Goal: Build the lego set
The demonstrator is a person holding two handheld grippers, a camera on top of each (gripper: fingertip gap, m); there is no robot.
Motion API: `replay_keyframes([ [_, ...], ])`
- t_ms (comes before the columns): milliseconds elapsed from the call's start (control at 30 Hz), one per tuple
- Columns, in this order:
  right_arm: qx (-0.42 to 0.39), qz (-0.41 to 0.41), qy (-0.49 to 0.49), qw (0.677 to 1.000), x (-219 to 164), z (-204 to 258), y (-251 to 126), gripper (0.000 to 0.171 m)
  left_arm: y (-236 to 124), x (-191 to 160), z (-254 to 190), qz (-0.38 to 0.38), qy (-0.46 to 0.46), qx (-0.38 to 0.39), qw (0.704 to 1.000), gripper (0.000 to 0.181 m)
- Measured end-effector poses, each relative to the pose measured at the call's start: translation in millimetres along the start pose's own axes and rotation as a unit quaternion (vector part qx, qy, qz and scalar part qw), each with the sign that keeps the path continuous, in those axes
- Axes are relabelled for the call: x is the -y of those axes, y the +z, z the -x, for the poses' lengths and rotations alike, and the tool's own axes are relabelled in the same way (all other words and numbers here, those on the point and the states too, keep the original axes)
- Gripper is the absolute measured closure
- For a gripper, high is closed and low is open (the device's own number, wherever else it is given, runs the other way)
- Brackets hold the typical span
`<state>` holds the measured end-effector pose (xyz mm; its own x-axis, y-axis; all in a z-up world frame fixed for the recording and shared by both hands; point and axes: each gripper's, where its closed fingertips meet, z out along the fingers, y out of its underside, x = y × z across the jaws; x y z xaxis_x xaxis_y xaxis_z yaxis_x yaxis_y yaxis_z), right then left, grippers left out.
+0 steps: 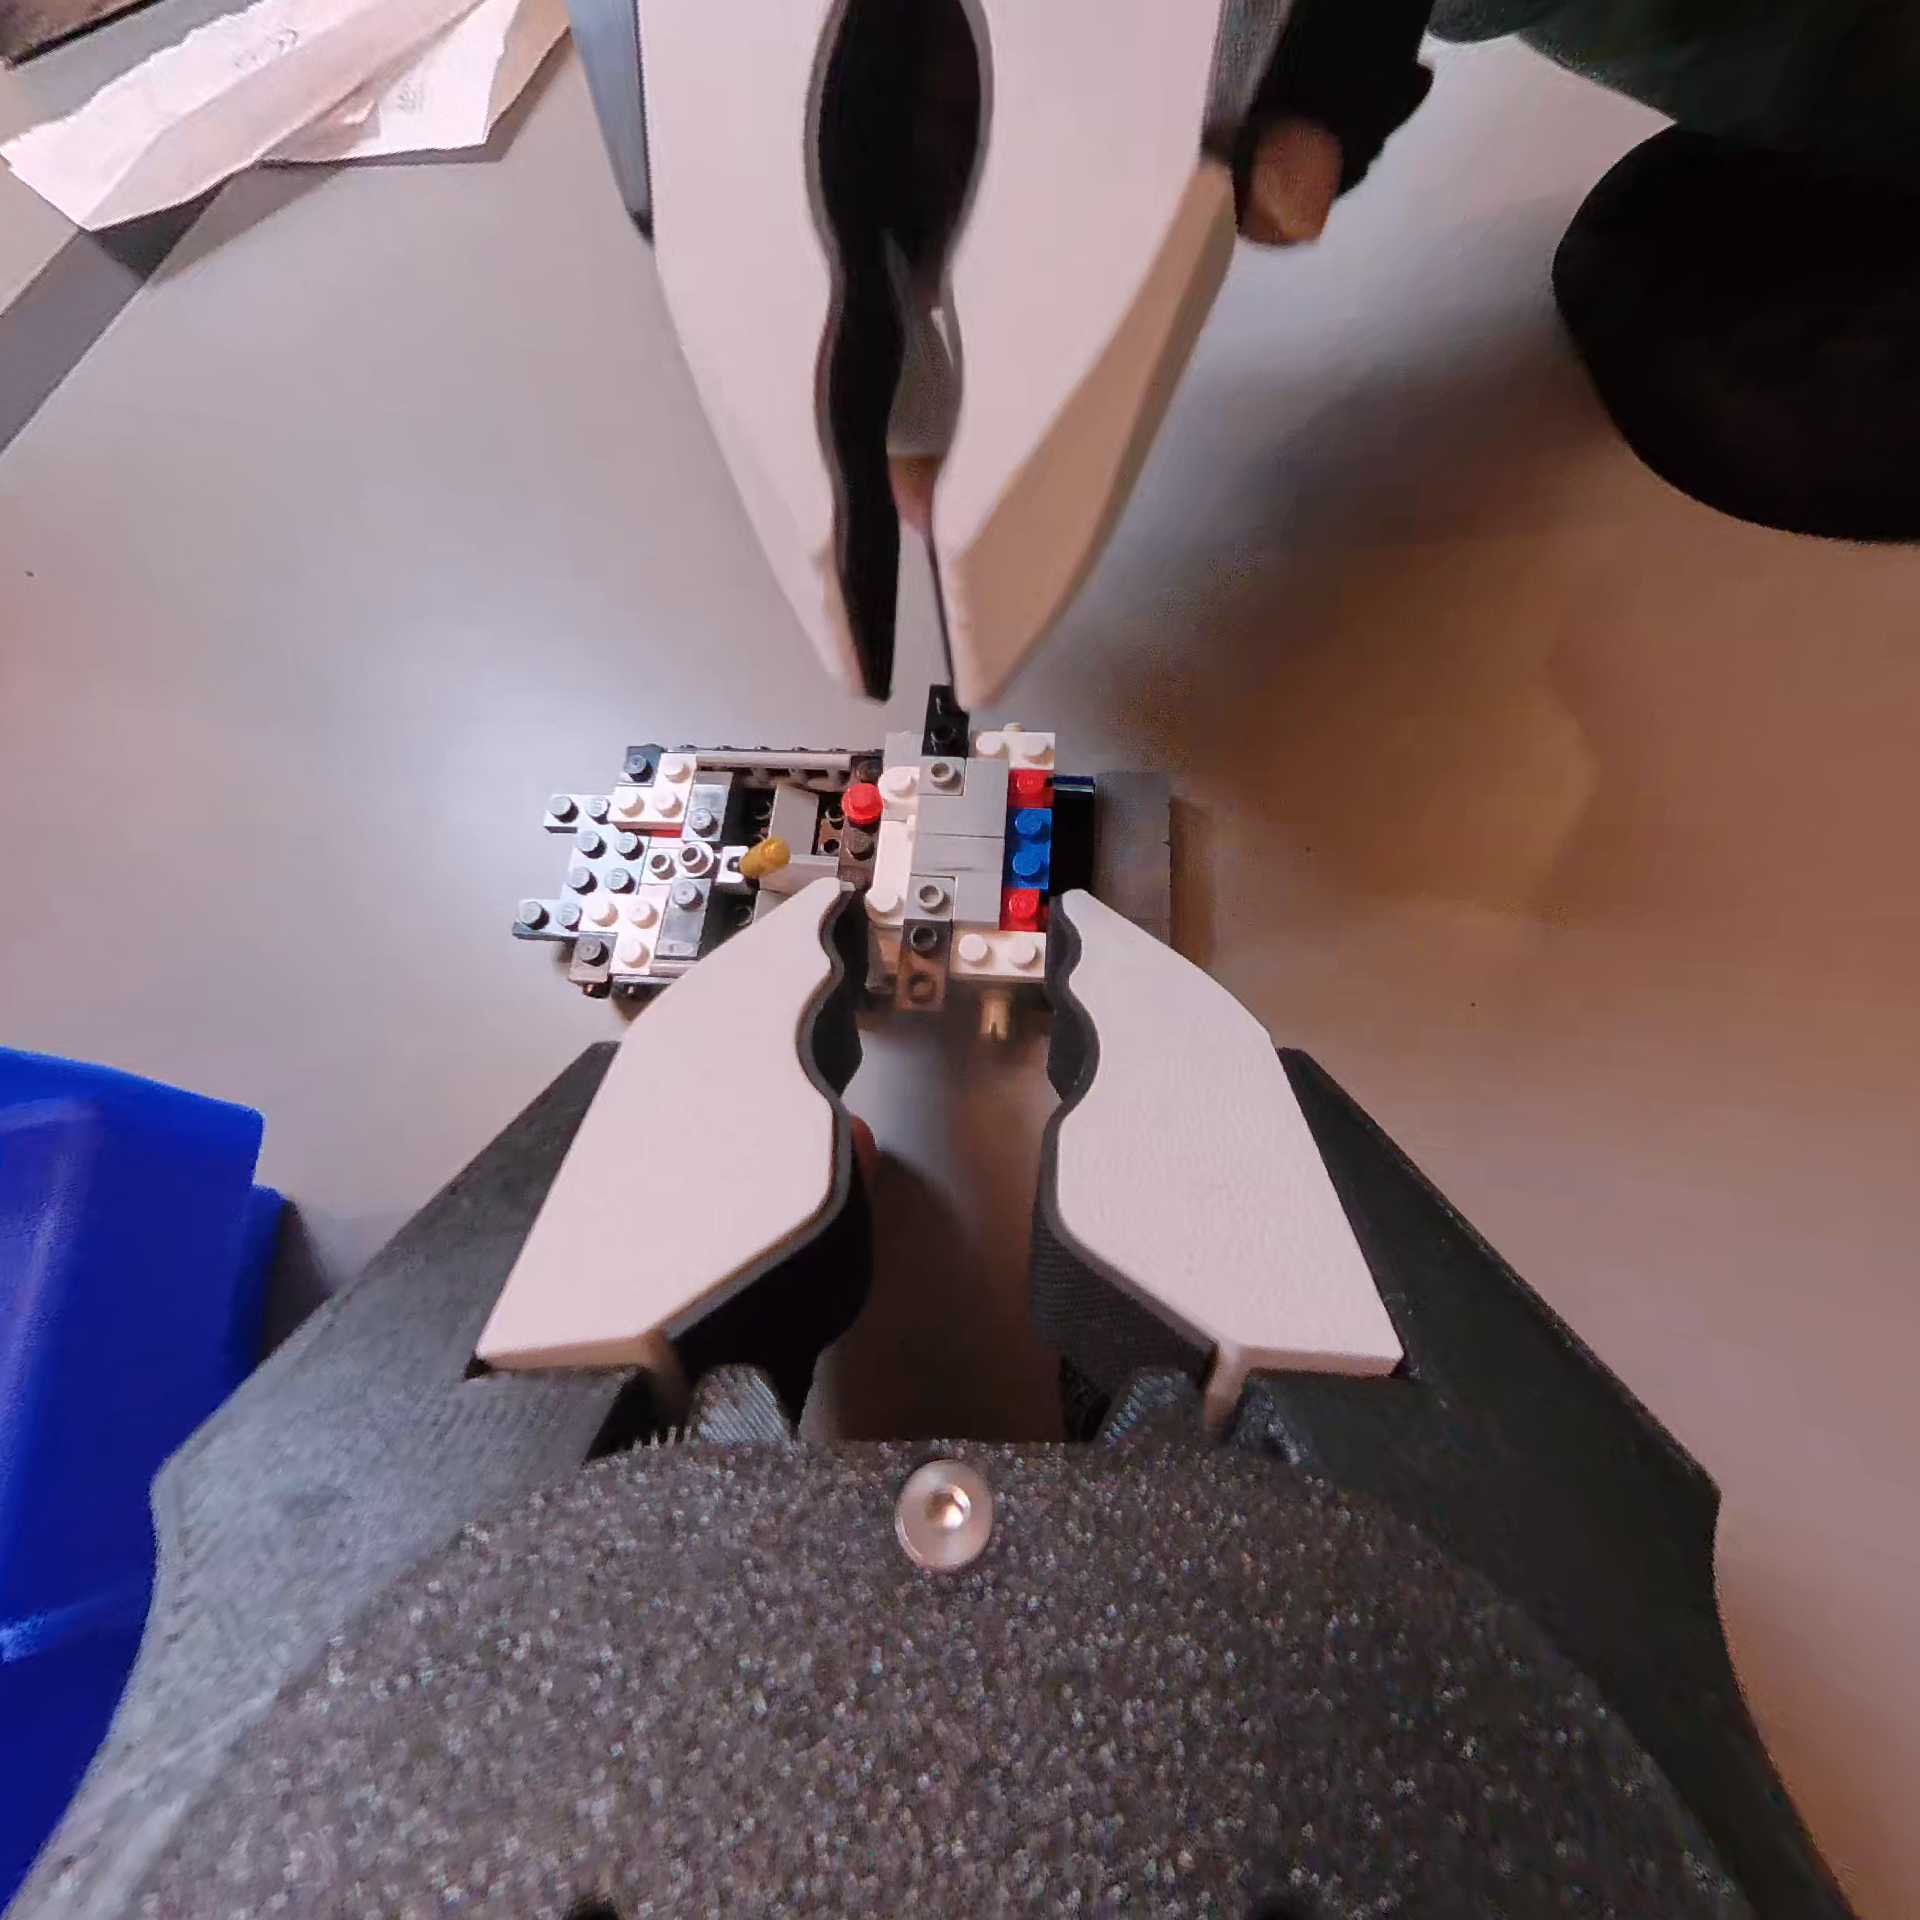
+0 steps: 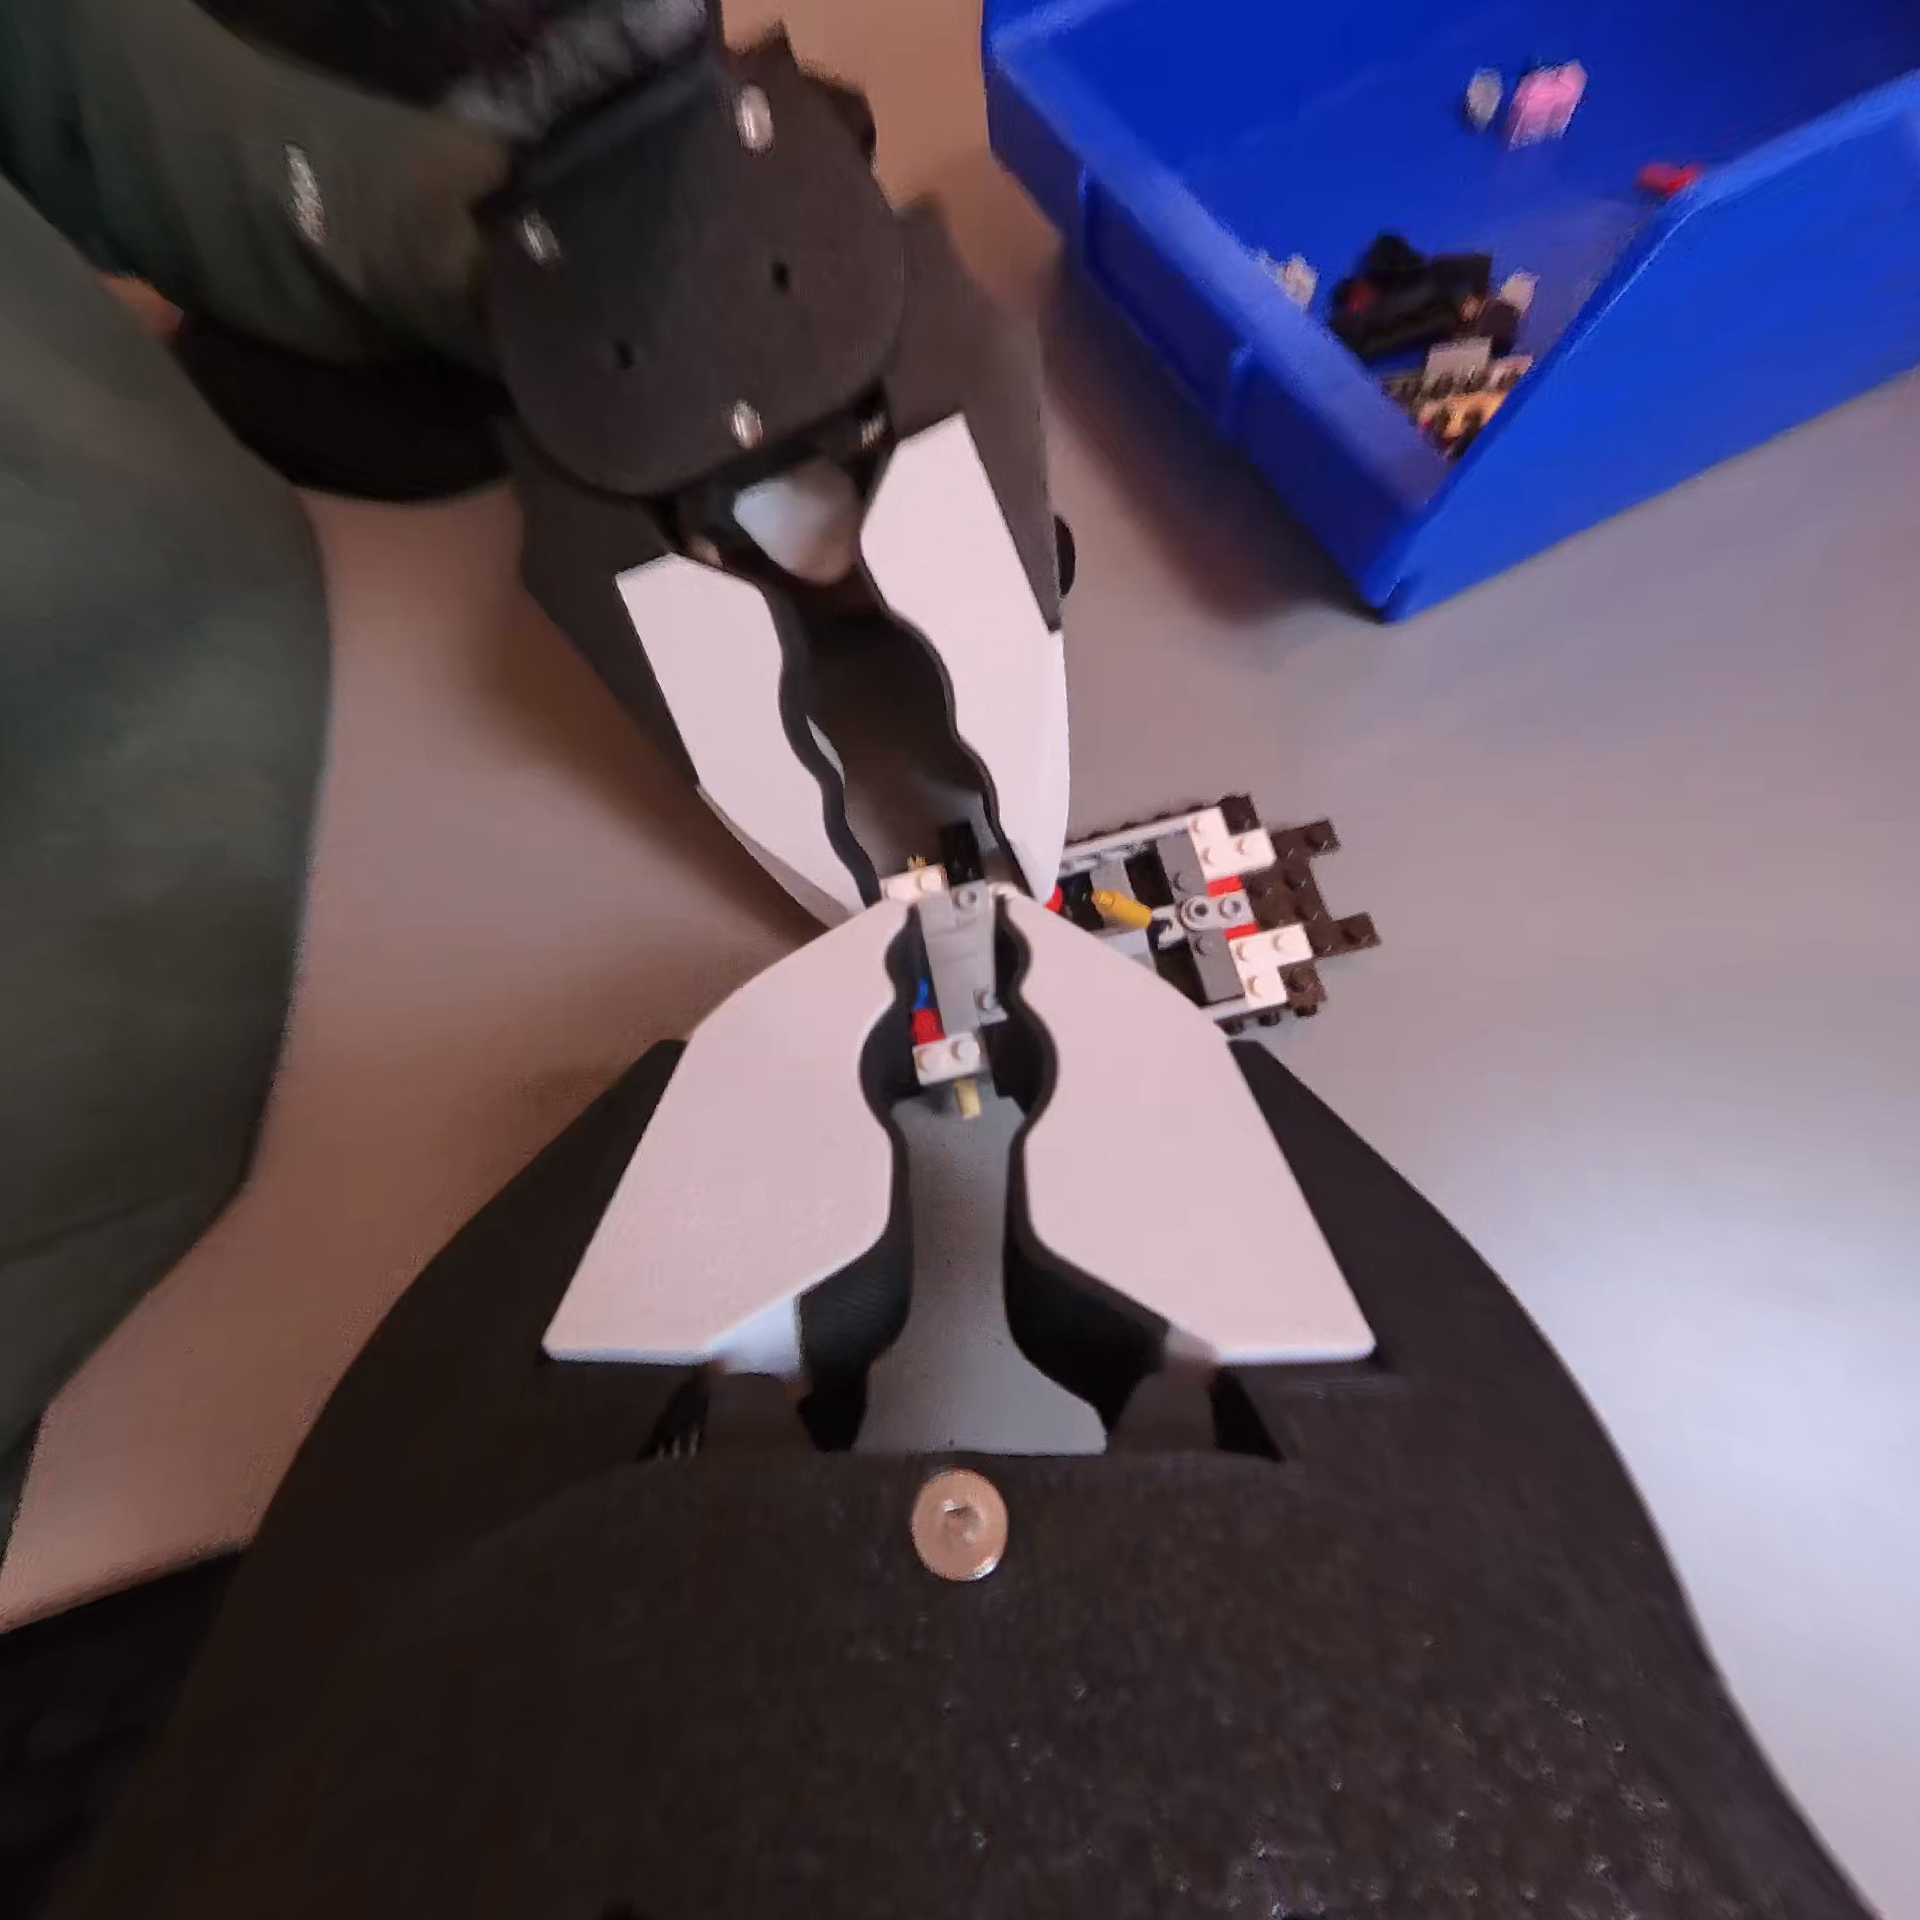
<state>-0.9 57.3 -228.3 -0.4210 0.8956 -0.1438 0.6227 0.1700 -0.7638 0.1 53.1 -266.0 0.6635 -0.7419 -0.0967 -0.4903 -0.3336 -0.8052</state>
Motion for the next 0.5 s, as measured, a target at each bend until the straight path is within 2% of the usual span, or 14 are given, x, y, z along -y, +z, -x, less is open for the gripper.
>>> replay_keyframes([
  [67, 0.000, 0.043, -0.009, 0.999, -11.5, 2.6, 12.8, 0.148, 0.0, 0.1, 0.0, -0.001, 0.002, -0.002, 1.000, 0.148],
  [133, -0.016, 0.089, -0.025, 0.996, -22.2, -1.1, 22.4, 0.147, 0.0, 0.4, -0.3, -0.003, 0.006, -0.002, 1.000, 0.148],
  [267, 0.001, 0.124, -0.037, 0.992, -20.2, -0.4, 25.2, 0.150, -0.6, -0.2, -4.5, -0.003, 0.006, -0.014, 1.000, 0.135],
  [500, 0.047, 0.194, -0.015, 0.980, -20.5, -1.2, 25.3, 0.155, 0.3, -0.1, -1.7, -0.003, 0.013, 0.000, 1.000, 0.141],
])
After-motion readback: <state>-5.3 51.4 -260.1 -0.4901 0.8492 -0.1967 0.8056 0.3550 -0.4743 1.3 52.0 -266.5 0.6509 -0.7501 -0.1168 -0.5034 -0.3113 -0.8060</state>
